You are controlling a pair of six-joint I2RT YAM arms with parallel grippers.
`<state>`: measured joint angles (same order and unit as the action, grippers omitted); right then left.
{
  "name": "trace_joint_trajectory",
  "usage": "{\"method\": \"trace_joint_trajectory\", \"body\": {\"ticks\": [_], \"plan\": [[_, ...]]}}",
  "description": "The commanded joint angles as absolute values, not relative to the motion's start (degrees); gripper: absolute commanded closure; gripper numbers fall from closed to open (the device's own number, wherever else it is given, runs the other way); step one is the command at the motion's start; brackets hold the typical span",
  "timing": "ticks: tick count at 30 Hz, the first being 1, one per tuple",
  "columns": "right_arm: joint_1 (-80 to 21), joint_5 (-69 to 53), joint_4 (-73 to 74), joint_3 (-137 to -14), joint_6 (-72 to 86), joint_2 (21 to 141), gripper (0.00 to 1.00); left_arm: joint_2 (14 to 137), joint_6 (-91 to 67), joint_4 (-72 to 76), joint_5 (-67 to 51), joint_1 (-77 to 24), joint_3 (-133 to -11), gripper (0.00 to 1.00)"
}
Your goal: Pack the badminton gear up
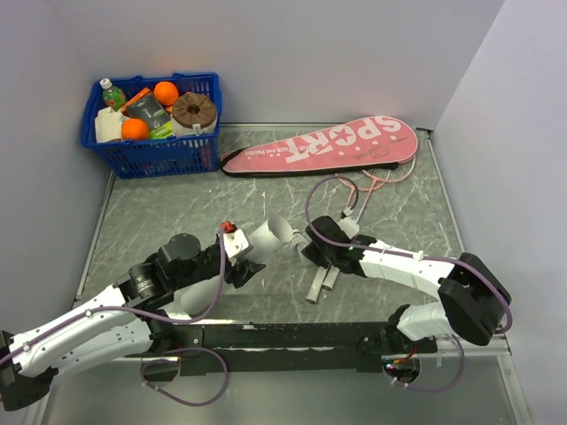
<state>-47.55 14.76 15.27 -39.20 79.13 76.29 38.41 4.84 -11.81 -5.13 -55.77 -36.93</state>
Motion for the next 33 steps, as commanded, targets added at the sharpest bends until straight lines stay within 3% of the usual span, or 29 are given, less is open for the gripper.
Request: {"method": "trace_joint_trajectory", "body": {"ticks": [1,3,14,28,33], "plan": [[-45.44,19.86,14.16,-39.20,76.56,76.64,0.86,38.41,4.13,-8.26,-5.27,-56.08,-37.53,0.99],[-43.86,20.57,13.54,-39.64,74.37,77.08,1.00,38.41,4.13,-8.09,-5.10,-56.08,-37.44,0.99],[-39.11,18.72,9.31,-43.85,60.74,76.56,1.00,38.67,4.31,-8.26,-2.73,-56.16,-37.18,0.99],[-39.20,19.34,36.00,-54.57,46.94,56.17,1.00,40.43,4.57,-8.44,-0.62,-56.16,-37.35,0.99],[-39.11,13.65,43.76,-59.58,37.90,50.46,1.00,41.57,5.27,-8.61,-1.75,-56.16,-37.35,0.99]]}}
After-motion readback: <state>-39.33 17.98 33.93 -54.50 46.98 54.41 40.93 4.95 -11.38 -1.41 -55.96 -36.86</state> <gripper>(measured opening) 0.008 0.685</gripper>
